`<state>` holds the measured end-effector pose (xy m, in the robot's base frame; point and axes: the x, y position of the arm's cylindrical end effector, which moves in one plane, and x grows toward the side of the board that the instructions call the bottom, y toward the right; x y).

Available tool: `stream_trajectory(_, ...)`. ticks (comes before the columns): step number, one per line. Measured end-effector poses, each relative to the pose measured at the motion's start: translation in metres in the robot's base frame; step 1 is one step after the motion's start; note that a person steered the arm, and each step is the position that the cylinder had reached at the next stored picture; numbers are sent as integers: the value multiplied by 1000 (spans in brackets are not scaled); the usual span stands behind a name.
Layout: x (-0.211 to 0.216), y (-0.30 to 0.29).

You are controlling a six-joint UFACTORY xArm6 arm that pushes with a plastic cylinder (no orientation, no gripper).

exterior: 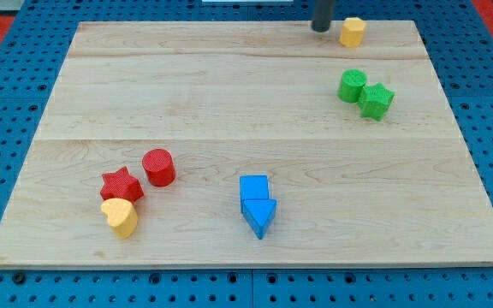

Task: Point your arm to yellow heart

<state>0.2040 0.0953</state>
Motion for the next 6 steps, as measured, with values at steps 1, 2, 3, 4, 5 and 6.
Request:
stream_trajectory(1,29,-52)
stream_trajectory(2,61,-100)
stream_trajectory(3,134,-96)
stream_trajectory(4,194,-103)
stream_trajectory(5,227,-122)
stream_trajectory(6,254,-139)
